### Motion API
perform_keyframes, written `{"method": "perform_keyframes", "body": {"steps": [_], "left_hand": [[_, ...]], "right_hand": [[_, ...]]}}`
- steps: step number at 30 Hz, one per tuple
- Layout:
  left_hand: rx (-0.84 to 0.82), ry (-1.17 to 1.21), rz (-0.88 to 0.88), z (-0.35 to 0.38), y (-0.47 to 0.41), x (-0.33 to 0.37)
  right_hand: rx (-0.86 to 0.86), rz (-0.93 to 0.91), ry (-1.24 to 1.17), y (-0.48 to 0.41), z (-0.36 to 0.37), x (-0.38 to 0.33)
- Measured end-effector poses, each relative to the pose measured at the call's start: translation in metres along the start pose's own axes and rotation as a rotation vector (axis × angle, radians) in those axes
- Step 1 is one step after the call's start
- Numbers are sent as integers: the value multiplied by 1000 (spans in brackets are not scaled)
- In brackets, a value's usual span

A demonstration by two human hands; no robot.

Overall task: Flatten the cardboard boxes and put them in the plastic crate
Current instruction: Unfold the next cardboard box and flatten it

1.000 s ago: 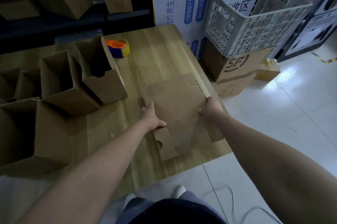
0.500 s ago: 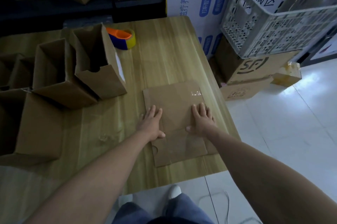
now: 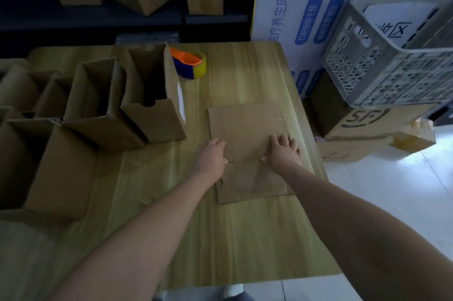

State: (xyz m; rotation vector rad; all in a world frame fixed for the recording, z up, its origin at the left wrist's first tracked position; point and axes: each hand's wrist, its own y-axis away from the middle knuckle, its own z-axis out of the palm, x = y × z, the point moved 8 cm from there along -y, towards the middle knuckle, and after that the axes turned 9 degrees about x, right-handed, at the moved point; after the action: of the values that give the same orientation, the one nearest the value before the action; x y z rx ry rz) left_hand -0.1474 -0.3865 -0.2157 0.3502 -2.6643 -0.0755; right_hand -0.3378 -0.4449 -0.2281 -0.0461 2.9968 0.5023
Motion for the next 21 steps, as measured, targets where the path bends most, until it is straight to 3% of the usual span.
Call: {"method": "perform_keyframes", "body": {"steps": [3, 8, 15, 21], "left_hand": [[86, 44, 48, -32, 7, -2], [182, 115, 80, -97, 22, -12], [351, 123, 146, -216, 57, -57], [436, 160, 118, -293, 90, -125]], "right_hand": [[24, 6, 110, 6, -11, -12], [229, -117, 198, 31, -67, -77], [336, -450, -224, 105, -131, -221], [321, -714, -294, 185, -124, -333]]}}
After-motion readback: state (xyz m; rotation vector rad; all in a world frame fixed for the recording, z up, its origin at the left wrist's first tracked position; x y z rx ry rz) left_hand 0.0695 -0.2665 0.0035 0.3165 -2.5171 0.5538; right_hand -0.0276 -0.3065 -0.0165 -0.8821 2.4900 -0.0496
